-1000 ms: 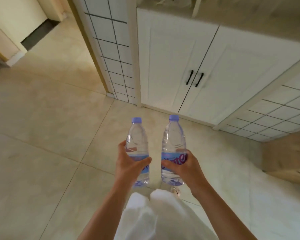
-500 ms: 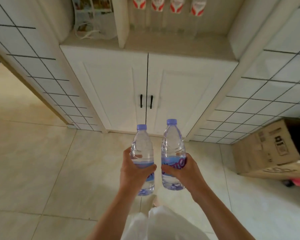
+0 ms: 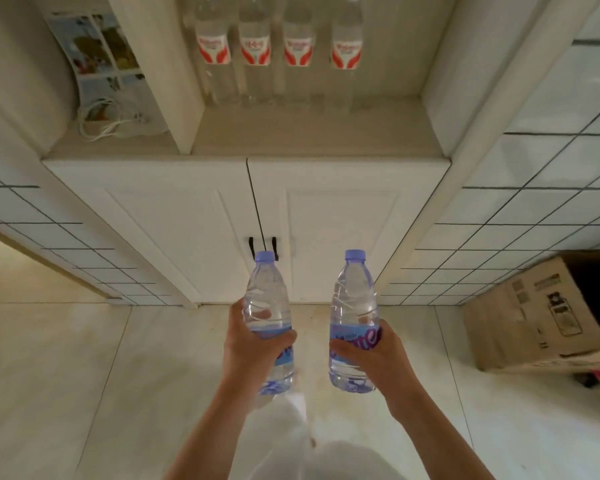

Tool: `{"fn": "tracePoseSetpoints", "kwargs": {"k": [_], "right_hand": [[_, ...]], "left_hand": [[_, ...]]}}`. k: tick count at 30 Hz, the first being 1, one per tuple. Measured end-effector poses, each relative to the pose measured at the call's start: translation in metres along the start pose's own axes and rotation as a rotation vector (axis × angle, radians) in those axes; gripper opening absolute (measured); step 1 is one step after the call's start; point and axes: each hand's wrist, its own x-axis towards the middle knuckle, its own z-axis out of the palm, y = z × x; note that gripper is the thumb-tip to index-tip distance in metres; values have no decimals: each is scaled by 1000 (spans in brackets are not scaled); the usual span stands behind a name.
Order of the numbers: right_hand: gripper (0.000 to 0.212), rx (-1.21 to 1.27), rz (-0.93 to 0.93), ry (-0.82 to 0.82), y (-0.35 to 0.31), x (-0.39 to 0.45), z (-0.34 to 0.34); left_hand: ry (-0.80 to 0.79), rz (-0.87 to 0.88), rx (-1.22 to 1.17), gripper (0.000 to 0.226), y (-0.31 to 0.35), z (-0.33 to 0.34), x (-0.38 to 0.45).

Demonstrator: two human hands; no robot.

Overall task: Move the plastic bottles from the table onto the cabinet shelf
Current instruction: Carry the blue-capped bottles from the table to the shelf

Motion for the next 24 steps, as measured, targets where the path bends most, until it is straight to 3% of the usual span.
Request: {"fn": "tracePoseSetpoints", "kwargs": {"k": [13, 20, 24], "right_hand": [[33, 66, -180, 134, -140, 152, -24], [31, 52, -311, 200, -197, 194, -56], [46, 44, -405, 245, -218, 214, -81]], "left_hand": [[-131, 228, -27, 76, 142, 50, 159], [-131, 406, -67, 75, 208, 77, 197], [-114, 488, -130, 62, 244, 95, 206]]}}
